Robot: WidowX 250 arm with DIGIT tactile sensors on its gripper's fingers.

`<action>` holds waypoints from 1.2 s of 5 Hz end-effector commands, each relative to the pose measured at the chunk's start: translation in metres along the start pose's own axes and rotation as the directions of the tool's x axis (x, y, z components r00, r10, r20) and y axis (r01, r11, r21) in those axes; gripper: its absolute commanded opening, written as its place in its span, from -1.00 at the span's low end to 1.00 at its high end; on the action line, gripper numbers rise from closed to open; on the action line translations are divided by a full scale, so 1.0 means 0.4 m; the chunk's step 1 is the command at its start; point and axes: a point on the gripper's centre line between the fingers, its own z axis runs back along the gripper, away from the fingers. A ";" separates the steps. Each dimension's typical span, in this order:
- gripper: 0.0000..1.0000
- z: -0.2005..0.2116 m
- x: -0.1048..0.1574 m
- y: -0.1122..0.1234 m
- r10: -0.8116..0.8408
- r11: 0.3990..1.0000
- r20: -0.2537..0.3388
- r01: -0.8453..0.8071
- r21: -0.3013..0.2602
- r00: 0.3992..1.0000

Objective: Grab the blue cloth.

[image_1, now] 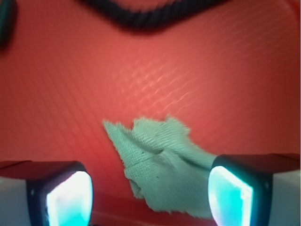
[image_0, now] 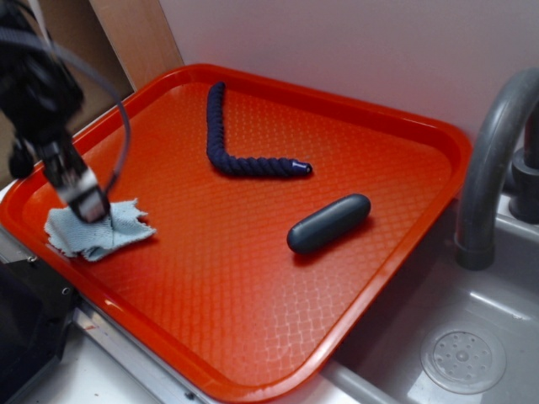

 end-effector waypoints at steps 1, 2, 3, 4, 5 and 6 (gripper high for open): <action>1.00 -0.083 0.024 0.006 -0.224 0.967 -0.061 0.230 0.111 0.973; 1.00 -0.119 0.027 0.032 -0.226 0.964 -0.104 0.238 0.118 0.969; 1.00 -0.161 0.012 0.053 -0.201 0.971 -0.161 0.218 0.101 0.966; -1.00 -0.144 0.013 0.095 -0.125 0.982 -0.139 0.142 0.126 0.982; -1.00 -0.124 0.018 0.140 -0.054 0.991 -0.108 0.067 0.119 0.993; -1.00 -0.128 0.014 0.153 -0.030 0.994 -0.112 0.041 0.096 0.993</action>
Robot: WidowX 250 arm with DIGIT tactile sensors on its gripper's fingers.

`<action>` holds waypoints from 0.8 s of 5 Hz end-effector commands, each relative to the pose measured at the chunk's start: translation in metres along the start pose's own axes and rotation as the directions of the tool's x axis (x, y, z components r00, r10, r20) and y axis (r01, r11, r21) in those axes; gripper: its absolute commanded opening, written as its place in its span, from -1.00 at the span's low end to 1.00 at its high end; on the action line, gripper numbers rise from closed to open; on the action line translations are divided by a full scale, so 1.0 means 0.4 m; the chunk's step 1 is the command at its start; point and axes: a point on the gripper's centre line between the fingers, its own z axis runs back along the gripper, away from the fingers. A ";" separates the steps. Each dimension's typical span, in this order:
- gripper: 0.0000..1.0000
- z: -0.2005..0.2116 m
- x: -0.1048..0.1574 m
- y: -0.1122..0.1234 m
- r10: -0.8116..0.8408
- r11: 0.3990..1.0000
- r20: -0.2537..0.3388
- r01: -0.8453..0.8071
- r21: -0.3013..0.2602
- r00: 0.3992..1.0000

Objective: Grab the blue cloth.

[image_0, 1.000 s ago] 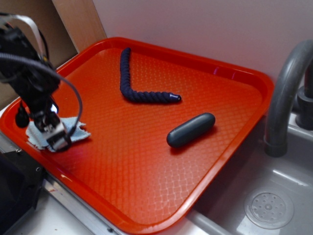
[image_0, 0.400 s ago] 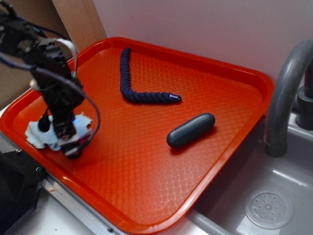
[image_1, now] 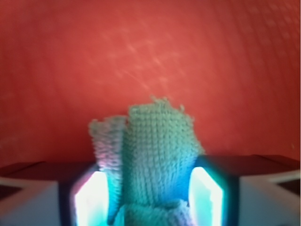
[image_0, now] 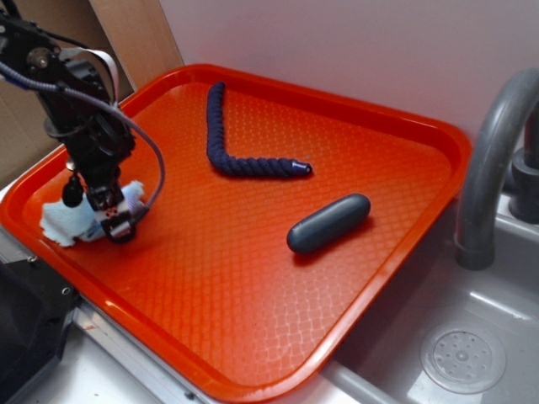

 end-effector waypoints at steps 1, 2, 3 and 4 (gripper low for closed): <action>-1.00 0.001 -0.008 0.021 0.031 1.000 0.011 -0.031 -0.002 0.999; -1.00 0.010 -0.013 0.021 0.051 0.999 0.018 -0.051 0.010 0.999; -1.00 0.140 0.012 -0.006 0.112 0.993 0.100 -0.114 0.012 0.989; -1.00 0.279 0.068 -0.064 0.210 0.978 0.170 -0.206 -0.039 0.963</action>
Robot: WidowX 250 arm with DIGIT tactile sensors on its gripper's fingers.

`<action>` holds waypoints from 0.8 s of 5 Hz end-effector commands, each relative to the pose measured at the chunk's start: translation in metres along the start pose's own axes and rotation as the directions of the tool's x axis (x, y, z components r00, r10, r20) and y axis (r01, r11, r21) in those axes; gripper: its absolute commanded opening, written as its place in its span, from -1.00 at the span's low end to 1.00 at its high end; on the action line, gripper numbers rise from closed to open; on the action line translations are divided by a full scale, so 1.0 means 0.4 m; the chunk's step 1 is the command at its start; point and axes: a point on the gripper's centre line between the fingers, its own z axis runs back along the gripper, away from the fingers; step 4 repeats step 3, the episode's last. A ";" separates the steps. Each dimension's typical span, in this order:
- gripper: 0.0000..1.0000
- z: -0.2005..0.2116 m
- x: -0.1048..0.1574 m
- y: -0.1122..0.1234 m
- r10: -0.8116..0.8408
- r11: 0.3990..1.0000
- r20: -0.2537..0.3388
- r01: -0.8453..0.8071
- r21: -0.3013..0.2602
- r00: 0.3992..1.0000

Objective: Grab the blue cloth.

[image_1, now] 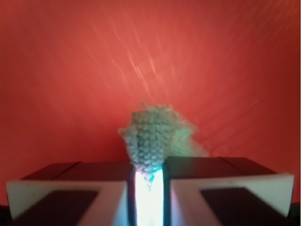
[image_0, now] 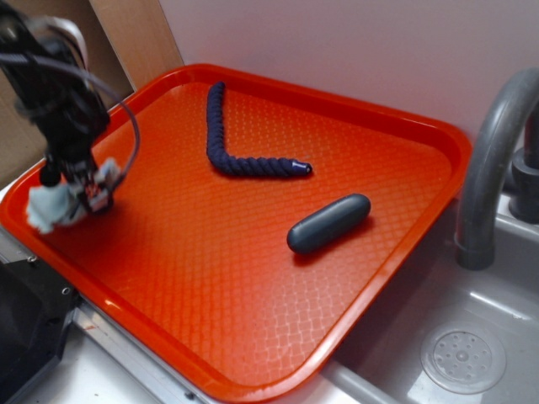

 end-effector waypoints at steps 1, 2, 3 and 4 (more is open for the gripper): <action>-1.00 0.276 0.095 -0.072 0.213 0.976 0.113 -0.207 -0.064 0.970; -1.00 0.399 0.103 -0.045 0.279 0.951 0.057 -0.268 -0.155 0.958; -1.00 0.450 0.097 -0.040 0.266 0.959 0.064 -0.258 -0.117 0.962; -1.00 0.450 0.097 -0.040 0.266 0.959 0.064 -0.258 -0.117 0.962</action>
